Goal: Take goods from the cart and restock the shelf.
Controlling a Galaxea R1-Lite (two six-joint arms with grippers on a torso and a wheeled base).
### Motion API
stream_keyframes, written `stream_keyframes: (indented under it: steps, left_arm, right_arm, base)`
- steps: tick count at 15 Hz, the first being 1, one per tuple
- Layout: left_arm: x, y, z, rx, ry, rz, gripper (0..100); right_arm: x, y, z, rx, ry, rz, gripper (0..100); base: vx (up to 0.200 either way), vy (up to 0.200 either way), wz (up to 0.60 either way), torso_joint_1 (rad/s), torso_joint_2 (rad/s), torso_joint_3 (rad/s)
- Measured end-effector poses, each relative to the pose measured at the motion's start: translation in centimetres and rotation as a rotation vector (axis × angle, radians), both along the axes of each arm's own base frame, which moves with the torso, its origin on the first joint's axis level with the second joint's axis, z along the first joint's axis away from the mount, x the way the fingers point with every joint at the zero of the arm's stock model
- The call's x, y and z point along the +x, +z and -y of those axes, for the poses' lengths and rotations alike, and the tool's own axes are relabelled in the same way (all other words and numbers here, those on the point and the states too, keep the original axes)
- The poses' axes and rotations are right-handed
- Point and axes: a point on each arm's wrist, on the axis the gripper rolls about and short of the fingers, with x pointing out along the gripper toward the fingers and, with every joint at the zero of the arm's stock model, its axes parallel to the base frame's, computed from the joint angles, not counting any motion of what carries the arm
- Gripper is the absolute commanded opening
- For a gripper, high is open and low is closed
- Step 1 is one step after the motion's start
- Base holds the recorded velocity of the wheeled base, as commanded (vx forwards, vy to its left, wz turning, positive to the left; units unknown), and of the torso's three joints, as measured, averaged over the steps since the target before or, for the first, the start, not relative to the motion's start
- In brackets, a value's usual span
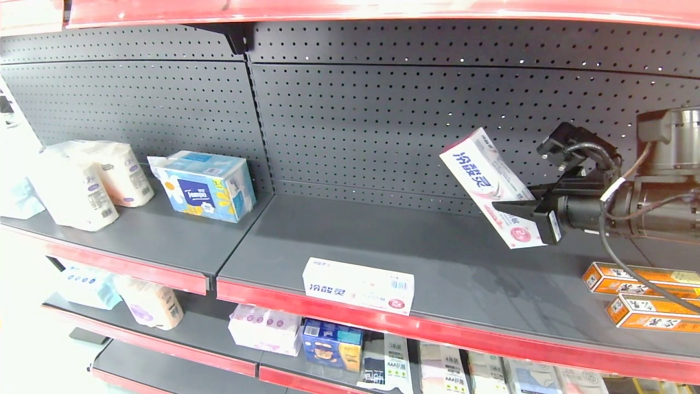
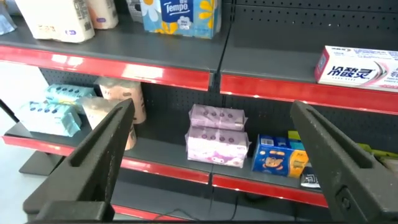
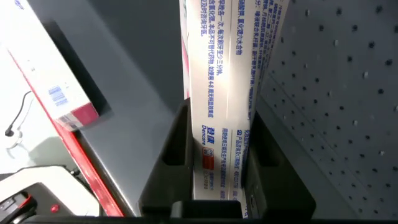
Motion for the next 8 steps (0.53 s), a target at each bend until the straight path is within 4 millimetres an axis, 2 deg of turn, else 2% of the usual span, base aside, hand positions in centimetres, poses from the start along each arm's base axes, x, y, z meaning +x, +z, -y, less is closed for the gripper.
stream_keyframes:
  steps: [8]
  left_arm:
    - [0.0, 0.0, 0.0, 0.0, 0.0, 0.0, 100]
  right_arm:
    - [3.0, -2.9, 2.2, -0.01, 0.022, -0.085, 0]
  base:
    - [0.0, 0.0, 0.0, 0.0, 0.0, 0.0]
